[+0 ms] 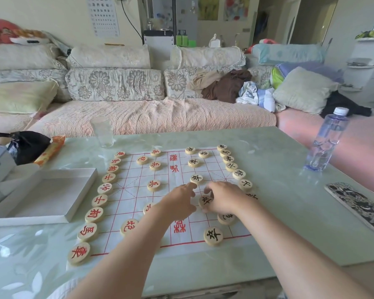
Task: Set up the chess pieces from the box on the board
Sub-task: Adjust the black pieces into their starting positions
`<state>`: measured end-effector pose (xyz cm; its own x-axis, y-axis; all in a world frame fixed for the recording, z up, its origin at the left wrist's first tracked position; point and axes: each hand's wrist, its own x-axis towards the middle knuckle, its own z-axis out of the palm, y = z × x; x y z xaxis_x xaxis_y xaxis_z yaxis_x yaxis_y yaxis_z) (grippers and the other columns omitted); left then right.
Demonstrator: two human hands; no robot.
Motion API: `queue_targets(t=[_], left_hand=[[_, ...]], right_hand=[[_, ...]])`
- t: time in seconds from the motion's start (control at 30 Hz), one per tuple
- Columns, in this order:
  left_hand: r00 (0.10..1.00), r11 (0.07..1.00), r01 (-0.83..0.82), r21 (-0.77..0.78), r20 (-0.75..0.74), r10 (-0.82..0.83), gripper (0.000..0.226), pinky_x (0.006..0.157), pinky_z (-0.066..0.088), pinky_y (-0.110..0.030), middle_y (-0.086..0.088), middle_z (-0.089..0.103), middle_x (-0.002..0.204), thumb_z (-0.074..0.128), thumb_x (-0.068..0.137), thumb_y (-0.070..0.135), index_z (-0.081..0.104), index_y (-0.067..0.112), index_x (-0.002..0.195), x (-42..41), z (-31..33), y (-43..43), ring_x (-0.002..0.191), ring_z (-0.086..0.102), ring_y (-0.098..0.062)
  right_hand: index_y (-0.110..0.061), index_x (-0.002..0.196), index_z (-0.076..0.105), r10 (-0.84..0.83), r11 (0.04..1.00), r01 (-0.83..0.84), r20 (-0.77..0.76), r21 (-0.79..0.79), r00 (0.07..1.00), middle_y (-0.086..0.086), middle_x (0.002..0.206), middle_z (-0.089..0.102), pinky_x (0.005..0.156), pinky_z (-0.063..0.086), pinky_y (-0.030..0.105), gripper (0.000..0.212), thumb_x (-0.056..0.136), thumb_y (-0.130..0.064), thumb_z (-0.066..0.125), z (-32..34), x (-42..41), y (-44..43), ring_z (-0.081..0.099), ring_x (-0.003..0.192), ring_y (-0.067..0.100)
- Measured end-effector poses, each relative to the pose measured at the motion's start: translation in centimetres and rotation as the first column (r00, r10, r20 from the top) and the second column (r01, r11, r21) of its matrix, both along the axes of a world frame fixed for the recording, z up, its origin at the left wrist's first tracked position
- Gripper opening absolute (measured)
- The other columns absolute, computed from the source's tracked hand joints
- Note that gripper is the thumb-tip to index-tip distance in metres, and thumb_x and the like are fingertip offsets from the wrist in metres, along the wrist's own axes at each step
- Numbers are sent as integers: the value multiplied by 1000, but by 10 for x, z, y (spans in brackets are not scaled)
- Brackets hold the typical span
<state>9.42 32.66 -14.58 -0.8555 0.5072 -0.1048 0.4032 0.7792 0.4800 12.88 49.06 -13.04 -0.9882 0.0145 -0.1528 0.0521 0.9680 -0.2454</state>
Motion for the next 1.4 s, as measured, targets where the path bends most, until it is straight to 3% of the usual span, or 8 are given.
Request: queue_targets(t=[0.13,0.3,0.5,0.67,1.0,1.13,1.23,1.4], left_hand=[[1000,1000,11,-9,-17,-11,66,81,48,-27,5,54,130,69,84,22,38,24,143,-3,-3,0,104,55,-16],[998,998,42,-54,-34,-44,60,89,48,-32,2,55,123,73,81,32,49,24,136,-5,-5,2,106,53,-18],[998,1000,-18,7,-59,18,41,87,52,-35,4,60,114,71,82,34,60,23,119,-9,-5,3,100,58,-17],[999,997,32,-70,-33,-34,46,76,48,-27,5,59,113,71,81,39,57,25,122,-9,-5,-2,92,53,-13],[996,994,43,-98,-68,-50,50,76,44,-27,2,59,113,72,77,46,59,25,120,-7,-4,2,91,49,-14],[996,994,31,-106,-75,-39,48,82,49,-32,3,59,112,72,77,49,58,27,118,-3,-2,2,96,53,-16],[998,994,39,-102,-52,-45,53,85,50,-34,3,59,115,71,77,48,55,27,123,2,1,0,100,55,-16],[997,999,42,-34,-62,-44,56,79,51,-31,4,56,117,71,81,42,50,25,130,11,14,-6,94,56,-15]], right_hand=[[-38,137,50,31,986,-31,0,-163,1000,-15,127,58,93,46,26,60,82,-17,64,-1,-1,4,54,118,12],[-31,131,59,16,1000,-15,16,-20,1000,-7,127,59,95,46,31,59,76,-47,75,2,4,7,54,118,17],[-29,98,71,65,997,-67,-46,-43,997,-7,101,66,86,52,38,28,76,-46,73,8,5,3,60,99,20],[-30,101,70,79,996,-78,14,-42,997,-9,101,67,84,53,35,37,70,-49,78,3,4,0,61,97,16],[-29,95,69,92,995,-91,44,-35,995,-9,95,67,72,50,31,25,73,-39,76,3,3,-2,61,91,16],[-24,93,67,66,997,-65,28,-42,997,-7,95,68,80,55,37,27,72,-38,75,4,9,-1,62,92,19],[-21,112,65,53,998,-53,2,-36,999,-6,108,66,90,52,40,39,76,-36,69,5,18,3,61,104,21],[-34,117,65,96,992,-104,-100,-69,990,-15,115,60,79,40,22,32,86,-26,60,20,39,10,54,108,9]])
